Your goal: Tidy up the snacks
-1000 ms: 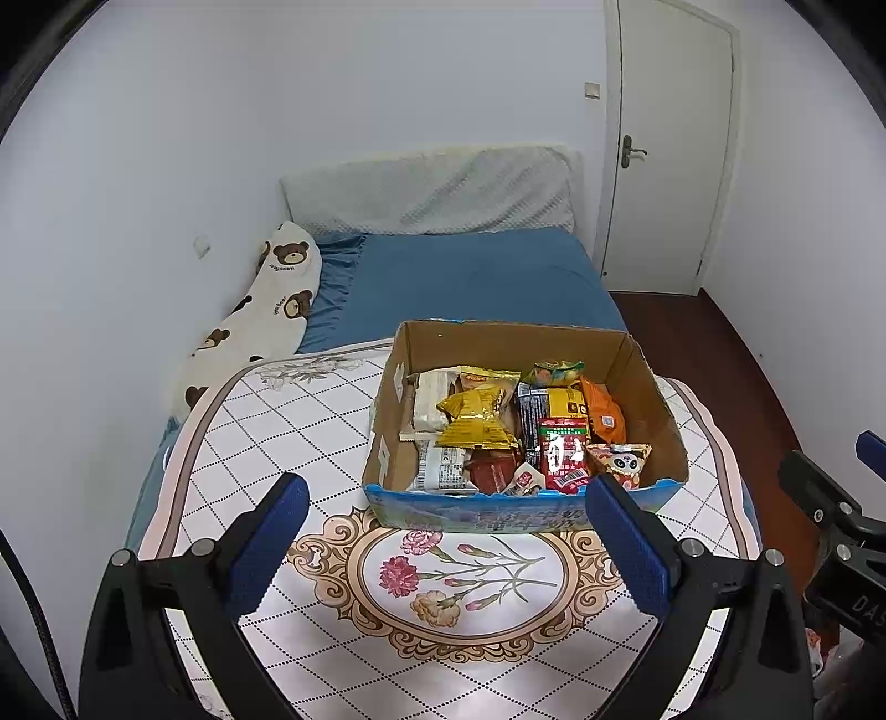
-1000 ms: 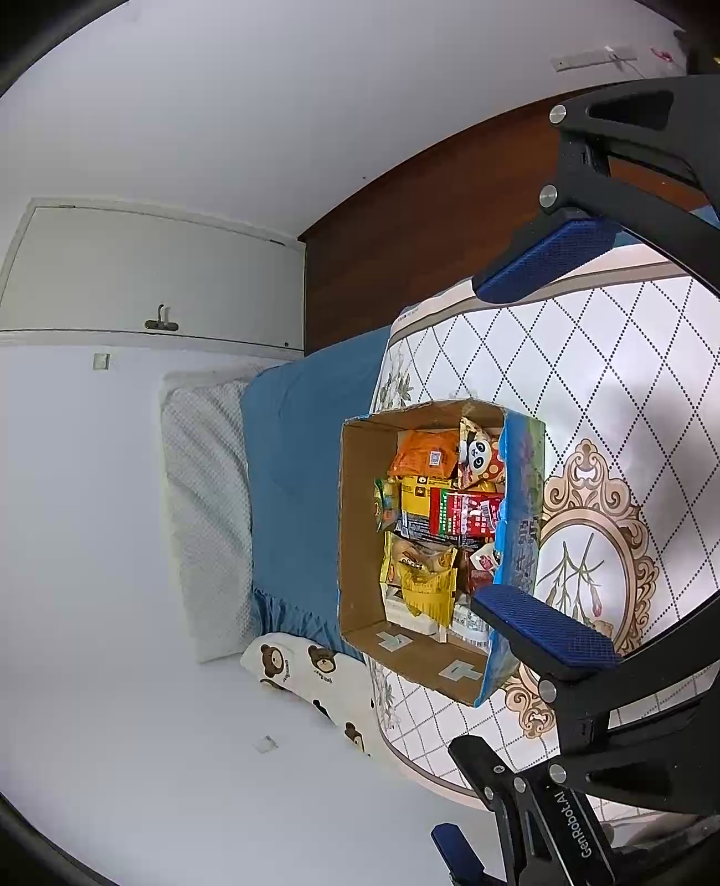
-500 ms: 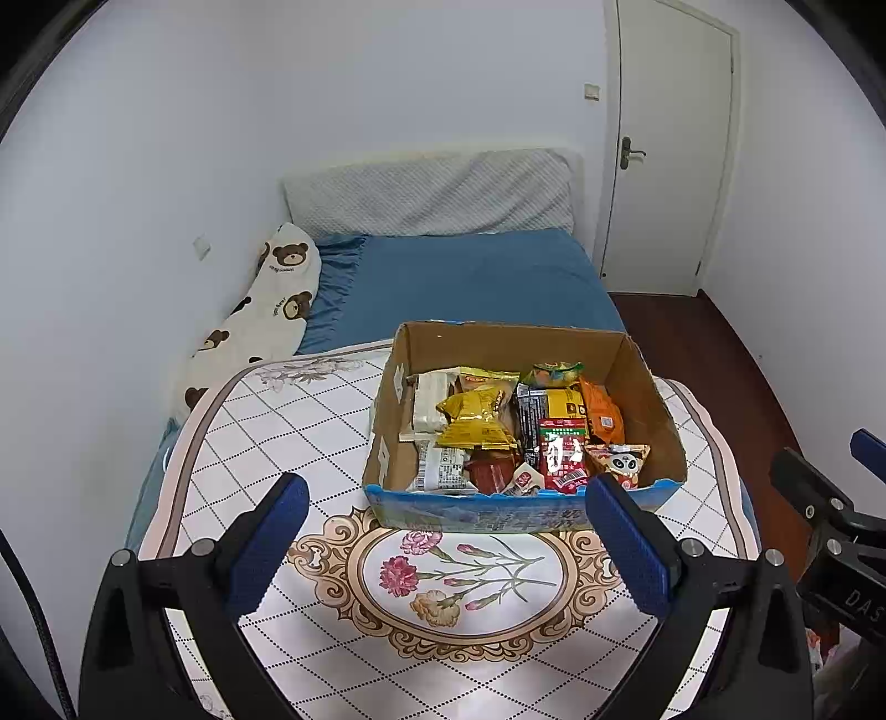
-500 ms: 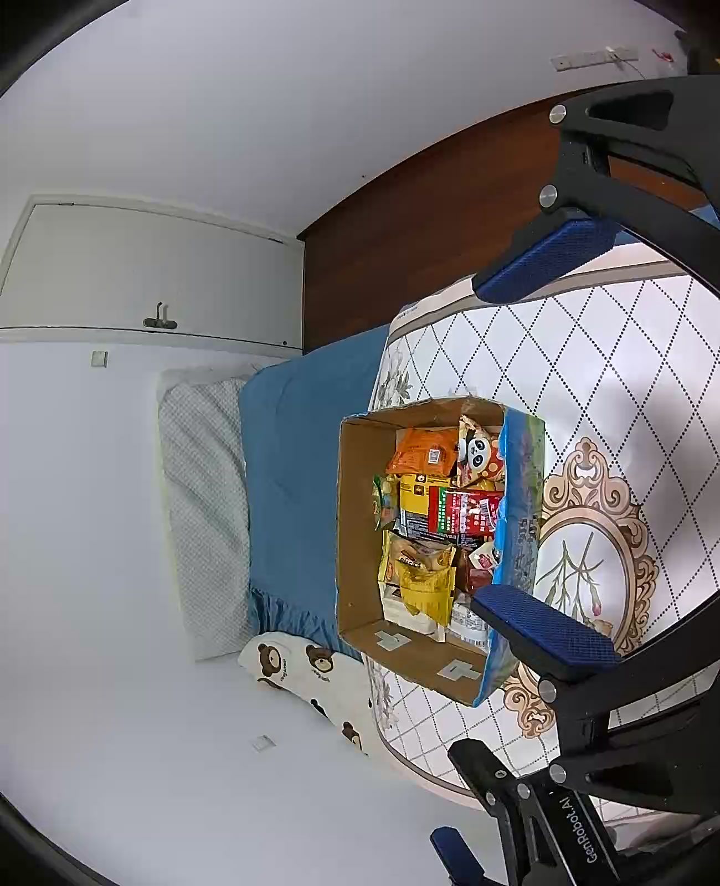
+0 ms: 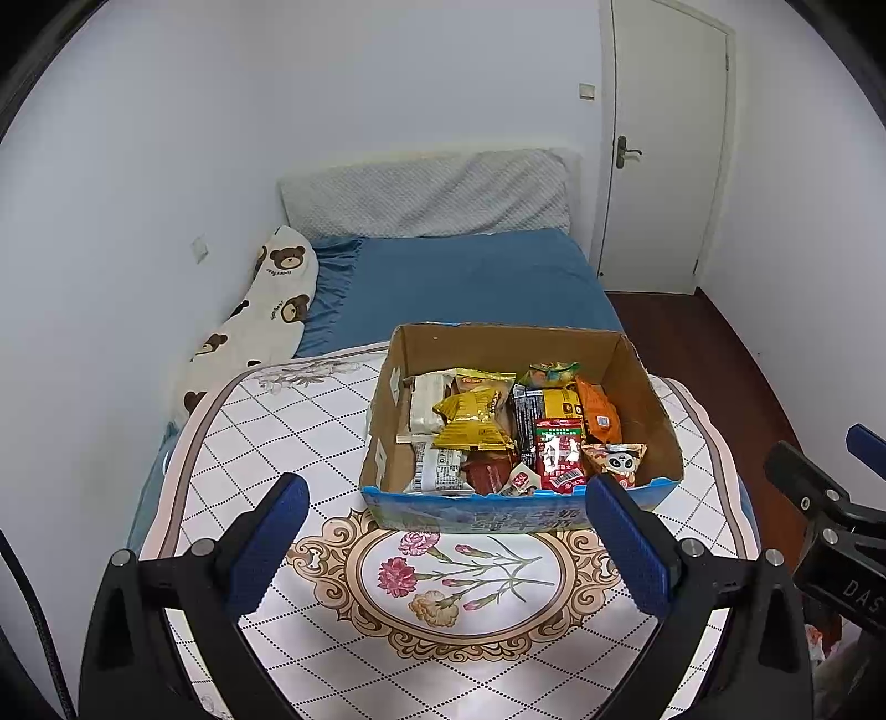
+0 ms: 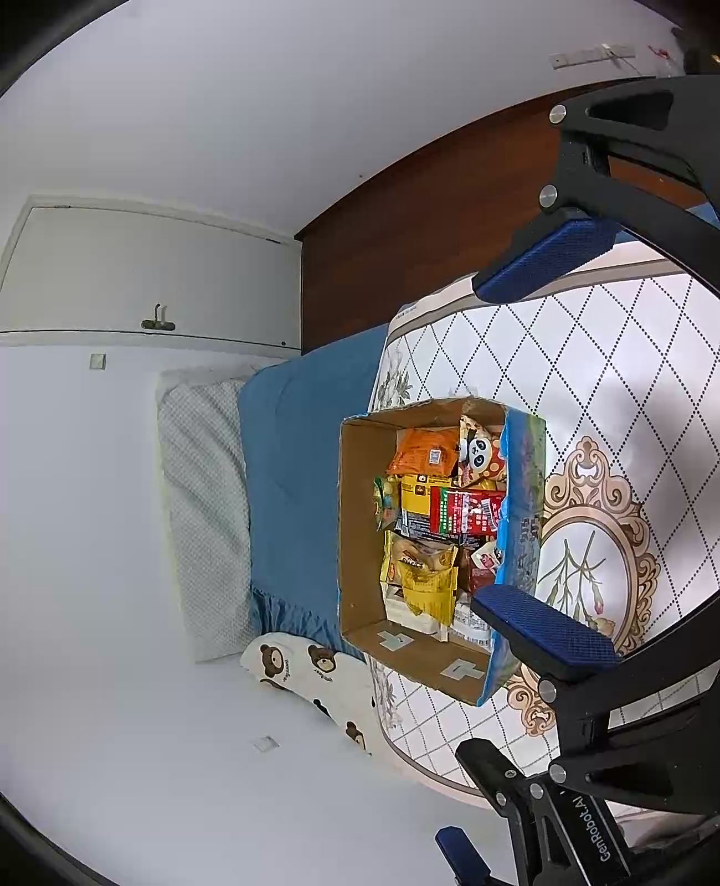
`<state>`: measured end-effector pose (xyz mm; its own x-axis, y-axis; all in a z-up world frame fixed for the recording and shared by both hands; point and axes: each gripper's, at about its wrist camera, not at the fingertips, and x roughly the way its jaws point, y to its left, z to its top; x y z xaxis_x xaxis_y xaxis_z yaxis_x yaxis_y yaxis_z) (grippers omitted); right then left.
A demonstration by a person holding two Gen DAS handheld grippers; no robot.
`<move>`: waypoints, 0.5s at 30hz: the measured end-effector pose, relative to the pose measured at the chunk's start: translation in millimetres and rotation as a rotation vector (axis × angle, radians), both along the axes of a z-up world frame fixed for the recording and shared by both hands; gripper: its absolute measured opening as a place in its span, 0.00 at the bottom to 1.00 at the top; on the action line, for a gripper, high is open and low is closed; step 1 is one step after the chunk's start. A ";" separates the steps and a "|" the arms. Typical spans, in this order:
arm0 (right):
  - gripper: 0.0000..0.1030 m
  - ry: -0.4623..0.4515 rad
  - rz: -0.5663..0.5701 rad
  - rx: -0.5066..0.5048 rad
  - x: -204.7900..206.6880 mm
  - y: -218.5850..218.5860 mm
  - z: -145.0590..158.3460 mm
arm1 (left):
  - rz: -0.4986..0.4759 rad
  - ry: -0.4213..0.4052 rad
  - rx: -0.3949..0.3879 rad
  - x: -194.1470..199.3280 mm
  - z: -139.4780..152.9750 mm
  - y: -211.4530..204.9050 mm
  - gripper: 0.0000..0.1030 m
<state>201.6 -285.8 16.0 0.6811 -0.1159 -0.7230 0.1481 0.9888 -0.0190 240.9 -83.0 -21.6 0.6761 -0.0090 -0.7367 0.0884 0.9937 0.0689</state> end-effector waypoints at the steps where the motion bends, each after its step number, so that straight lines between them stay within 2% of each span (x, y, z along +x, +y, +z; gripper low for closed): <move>1: 1.00 0.000 0.000 0.000 -0.1 -0.1 0.1 | 0.001 -0.002 0.001 -0.7 0.1 0.2 0.99; 15: 1.00 0.003 -0.005 0.003 -1.3 -2.6 -2.6 | -0.009 0.002 0.009 -1.0 -2.6 -2.3 0.99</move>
